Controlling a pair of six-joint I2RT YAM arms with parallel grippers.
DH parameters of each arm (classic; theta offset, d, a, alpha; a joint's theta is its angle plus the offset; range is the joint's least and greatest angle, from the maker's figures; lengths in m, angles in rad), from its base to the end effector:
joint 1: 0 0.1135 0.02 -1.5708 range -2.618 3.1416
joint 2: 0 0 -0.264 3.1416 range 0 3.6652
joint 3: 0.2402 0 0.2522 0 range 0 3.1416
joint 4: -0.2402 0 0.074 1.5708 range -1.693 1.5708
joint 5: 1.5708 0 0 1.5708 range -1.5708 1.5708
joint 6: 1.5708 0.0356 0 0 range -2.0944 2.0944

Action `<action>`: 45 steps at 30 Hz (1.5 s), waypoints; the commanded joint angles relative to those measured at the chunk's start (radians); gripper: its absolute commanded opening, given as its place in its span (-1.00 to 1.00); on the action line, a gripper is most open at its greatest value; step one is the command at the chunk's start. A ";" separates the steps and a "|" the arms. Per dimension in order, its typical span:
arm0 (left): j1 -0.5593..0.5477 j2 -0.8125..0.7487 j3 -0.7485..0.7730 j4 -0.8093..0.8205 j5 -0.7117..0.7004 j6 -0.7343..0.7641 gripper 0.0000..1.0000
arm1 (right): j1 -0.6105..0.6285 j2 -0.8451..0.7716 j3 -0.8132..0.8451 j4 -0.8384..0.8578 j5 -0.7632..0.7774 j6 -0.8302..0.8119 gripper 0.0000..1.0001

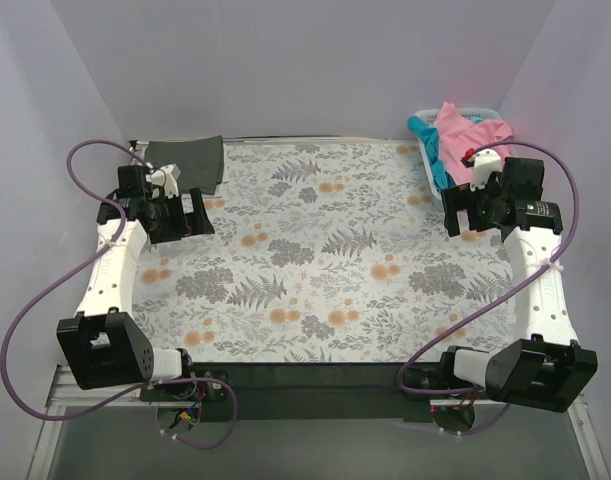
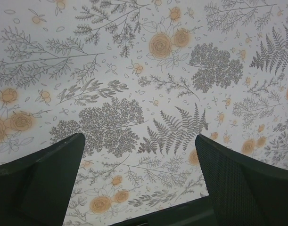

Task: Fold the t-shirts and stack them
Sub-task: Grab the tshirt from the pile

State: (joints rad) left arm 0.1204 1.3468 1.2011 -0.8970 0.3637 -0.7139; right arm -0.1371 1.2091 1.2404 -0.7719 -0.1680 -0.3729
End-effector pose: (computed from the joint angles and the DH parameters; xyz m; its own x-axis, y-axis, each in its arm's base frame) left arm 0.2661 0.0194 0.3020 -0.6912 -0.7000 -0.1797 -0.5118 0.6496 -0.5622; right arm 0.2485 -0.0283 0.3544 -0.6270 -0.2761 -0.7284 -0.2319 0.9589 -0.1638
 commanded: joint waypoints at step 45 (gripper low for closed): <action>-0.004 0.161 0.259 -0.002 -0.301 0.114 0.96 | -0.099 1.261 1.010 0.471 0.060 0.155 0.23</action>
State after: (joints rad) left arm 0.1204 1.5150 1.4483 -0.8776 0.0887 -0.6025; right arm -0.2470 2.4622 2.2158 -0.3405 -0.1150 -0.2157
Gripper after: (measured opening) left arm 0.982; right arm 0.678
